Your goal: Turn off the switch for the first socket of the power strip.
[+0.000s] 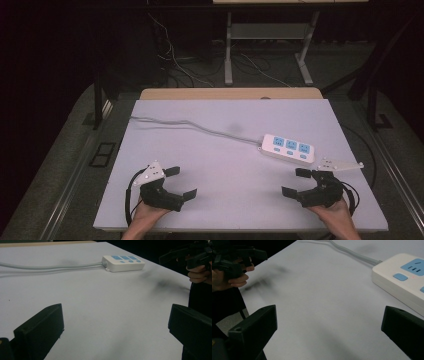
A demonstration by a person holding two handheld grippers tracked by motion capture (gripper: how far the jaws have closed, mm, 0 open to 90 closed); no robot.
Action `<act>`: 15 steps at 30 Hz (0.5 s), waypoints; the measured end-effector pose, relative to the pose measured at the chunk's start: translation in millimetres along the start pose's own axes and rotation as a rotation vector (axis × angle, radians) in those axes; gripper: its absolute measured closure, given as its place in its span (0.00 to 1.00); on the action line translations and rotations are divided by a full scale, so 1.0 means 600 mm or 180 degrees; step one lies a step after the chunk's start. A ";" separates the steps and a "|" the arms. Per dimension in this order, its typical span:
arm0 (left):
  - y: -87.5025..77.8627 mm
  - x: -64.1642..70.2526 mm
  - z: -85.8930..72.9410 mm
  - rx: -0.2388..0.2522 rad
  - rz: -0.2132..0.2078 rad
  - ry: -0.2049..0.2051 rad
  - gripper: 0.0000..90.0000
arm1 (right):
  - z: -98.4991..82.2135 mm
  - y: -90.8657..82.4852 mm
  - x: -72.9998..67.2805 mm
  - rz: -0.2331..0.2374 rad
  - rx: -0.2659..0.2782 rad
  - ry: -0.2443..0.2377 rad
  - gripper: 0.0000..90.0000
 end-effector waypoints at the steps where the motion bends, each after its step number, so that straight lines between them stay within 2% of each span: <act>1: 0.000 0.000 0.000 -0.0003 0.0000 0.0001 0.00 | 0.000 0.001 0.000 -0.0004 -0.0008 -0.0002 0.00; 15: -0.002 -0.001 -0.002 -0.0048 0.0001 0.0015 0.00 | -0.002 0.005 -0.001 0.0020 -0.0084 -0.0030 0.00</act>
Point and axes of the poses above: each handheld gripper's, and its own axes: y roughly forward along the jaws, z roughly out of its top, x roughly to its right, the point moved 1 cm from there along y, roughly forward along the jaws, and after that the axes turned 9 degrees about x, right-handed, at the moved point
